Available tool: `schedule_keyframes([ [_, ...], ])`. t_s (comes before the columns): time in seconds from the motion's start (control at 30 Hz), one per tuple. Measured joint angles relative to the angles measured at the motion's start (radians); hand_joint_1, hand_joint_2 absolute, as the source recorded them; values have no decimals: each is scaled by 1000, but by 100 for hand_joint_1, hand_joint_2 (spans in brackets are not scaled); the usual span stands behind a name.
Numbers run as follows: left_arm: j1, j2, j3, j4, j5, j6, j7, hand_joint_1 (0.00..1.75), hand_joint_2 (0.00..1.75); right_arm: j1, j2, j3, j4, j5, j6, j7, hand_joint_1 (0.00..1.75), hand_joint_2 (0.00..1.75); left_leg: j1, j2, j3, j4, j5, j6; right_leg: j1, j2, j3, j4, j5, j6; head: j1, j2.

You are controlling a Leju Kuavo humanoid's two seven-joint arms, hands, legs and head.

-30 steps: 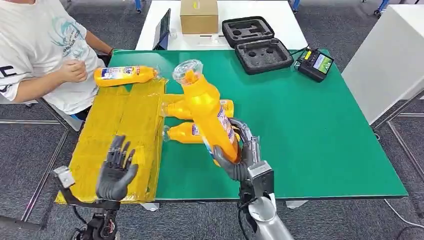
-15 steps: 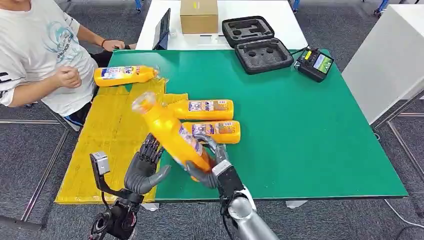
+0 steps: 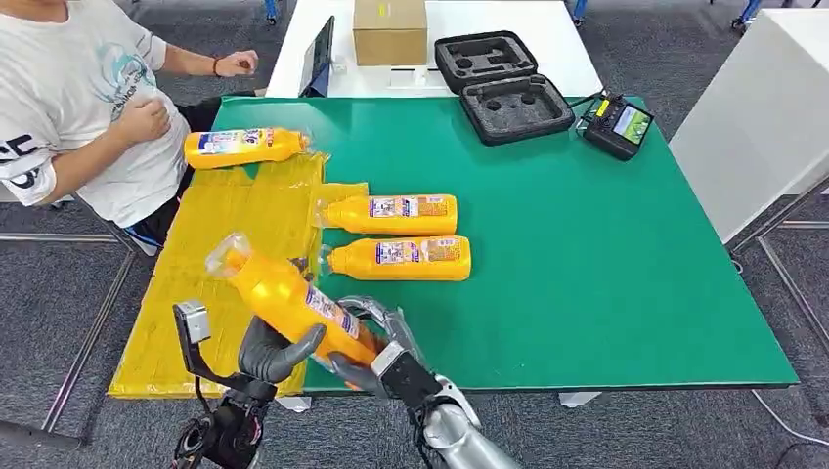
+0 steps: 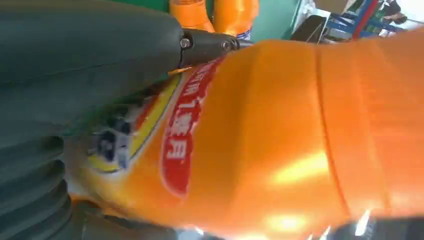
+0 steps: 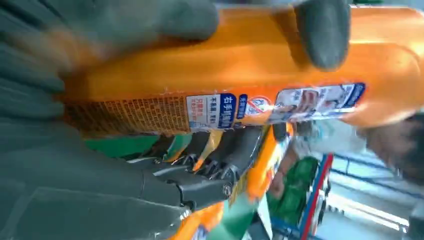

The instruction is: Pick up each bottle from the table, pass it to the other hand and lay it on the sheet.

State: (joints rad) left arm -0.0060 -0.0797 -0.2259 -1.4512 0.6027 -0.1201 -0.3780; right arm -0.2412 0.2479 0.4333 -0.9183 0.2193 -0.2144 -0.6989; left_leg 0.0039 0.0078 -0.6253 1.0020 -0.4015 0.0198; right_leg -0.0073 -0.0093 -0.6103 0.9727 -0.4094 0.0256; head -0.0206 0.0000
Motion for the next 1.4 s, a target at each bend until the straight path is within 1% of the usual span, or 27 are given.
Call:
schedule_keyframes([
  [0.13, 0, 10, 11, 16, 32, -19, 0, 0, 175, -24, 2, 32, 47, 64, -29, 8, 175, 175, 0, 0, 0, 0, 0, 0, 0, 0, 0, 0, 0, 0, 0, 0],
  [0.3, 1, 20, 12, 20, 44, -26, 2, 0, 175, -35, 1, 47, 93, 92, -45, 25, 175, 175, 0, 0, 0, 0, 0, 0, 0, 0, -1, 0, 0, 0, 1, 0],
  [0.47, 0, 29, 12, 25, 55, -28, 6, 0, 175, -49, 1, 61, 124, 155, -97, 45, 175, 175, 0, 0, 0, 0, 0, 0, 0, 0, -1, 0, 0, 0, 0, 0],
  [0.5, 0, 29, 12, 26, 55, -28, 7, 101, 175, -52, 2, 66, 130, 167, -106, 50, 175, 175, 0, 0, 0, 0, 0, 0, 0, 0, -1, 0, 0, 0, 0, 0],
  [0.53, -1, 31, 12, 29, 55, -28, 7, 175, 175, -55, 2, 70, 134, 176, -112, 54, 175, 175, 0, 0, 0, 0, 0, 0, 0, 0, -1, 0, 0, 0, 0, 0],
  [0.67, -3, 35, 12, 34, 57, -26, 1, 175, 175, -65, 4, 81, 147, 197, -130, 69, 175, 175, 0, 0, 0, 0, 0, 0, 0, 0, -1, 0, 0, 0, 0, 0],
  [0.7, -3, 35, 12, 34, 57, -24, -6, 175, 175, -67, 5, 81, 148, 197, -132, 69, 159, 175, 0, 0, 0, 0, 0, 0, 0, 0, -1, 0, 0, 0, 0, 0],
  [0.73, -3, 35, 12, 34, 57, -21, -11, 175, 175, -68, 5, 82, 148, 196, -134, 69, 37, 175, 0, 0, 0, 0, 0, 0, 0, 0, -1, 0, 0, 0, 0, 0],
  [0.77, -3, 35, 13, 34, 55, -18, -13, 175, 175, -69, 5, 82, 149, 196, -134, 69, 0, 175, 0, 0, 0, 0, 0, 0, 0, 0, -1, 0, 0, 0, 0, 0],
  [1.0, -13, 35, 12, 13, 19, 9, -53, 175, 175, -56, 5, 81, 137, 189, -144, 46, 0, 175, 0, 0, 0, 0, 0, 0, 0, 0, -1, 0, 0, 0, 0, 0],
  [1.03, -15, 34, 12, 10, 19, 10, -55, 175, 175, -55, 5, 81, 135, 189, -144, 45, 0, 0, 0, 0, 0, 0, 0, 0, 0, 0, -1, 0, 0, 0, 0, 0],
  [1.3, -26, 34, 12, -3, 8, 51, -81, 175, 175, -33, 4, 81, 73, 153, -172, 19, 0, 0, 0, 0, 0, 0, 0, 0, 0, 0, -1, 0, 0, 0, 0, 0],
  [1.4, -31, 34, 28, -20, -25, 121, -123, 175, 175, -4, -8, 74, -55, 76, -167, 6, 0, 0, 0, 0, 0, 0, 0, 0, 0, 0, -1, 0, 0, 0, 1, 0],
])
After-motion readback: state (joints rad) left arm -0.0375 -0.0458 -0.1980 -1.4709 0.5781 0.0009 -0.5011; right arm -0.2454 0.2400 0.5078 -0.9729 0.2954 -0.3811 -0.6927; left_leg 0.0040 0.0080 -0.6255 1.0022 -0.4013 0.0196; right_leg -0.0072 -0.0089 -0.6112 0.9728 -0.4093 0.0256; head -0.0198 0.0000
